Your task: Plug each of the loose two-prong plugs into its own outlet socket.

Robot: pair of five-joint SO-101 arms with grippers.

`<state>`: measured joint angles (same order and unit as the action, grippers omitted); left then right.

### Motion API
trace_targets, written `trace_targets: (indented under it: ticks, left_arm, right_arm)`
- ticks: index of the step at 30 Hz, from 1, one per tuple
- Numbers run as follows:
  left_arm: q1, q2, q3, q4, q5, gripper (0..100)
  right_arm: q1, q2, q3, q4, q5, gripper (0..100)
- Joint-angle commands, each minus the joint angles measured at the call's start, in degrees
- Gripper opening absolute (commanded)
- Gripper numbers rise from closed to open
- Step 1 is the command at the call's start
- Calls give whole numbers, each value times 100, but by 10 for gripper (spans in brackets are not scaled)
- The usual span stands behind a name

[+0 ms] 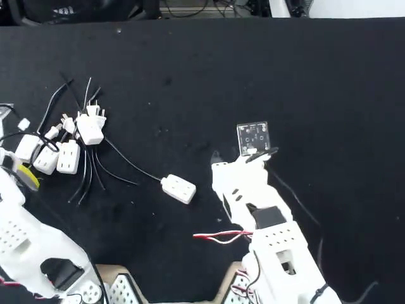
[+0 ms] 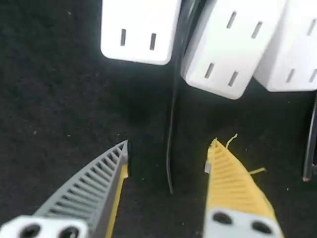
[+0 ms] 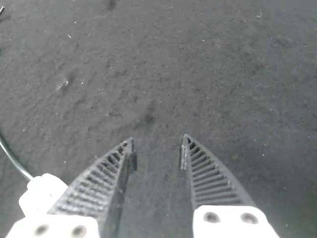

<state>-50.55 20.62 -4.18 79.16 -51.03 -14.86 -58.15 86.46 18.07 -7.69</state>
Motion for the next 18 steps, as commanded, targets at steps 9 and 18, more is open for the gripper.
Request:
trace_targets:
  ticks: [9,18]
  left_arm:
    - [303,70,286,-475,888,252]
    - [224,18,409,-387,976,45]
  right_arm:
    - [-44,22,-31,-132,62,144]
    - [-44,22,-31,-132,62,144]
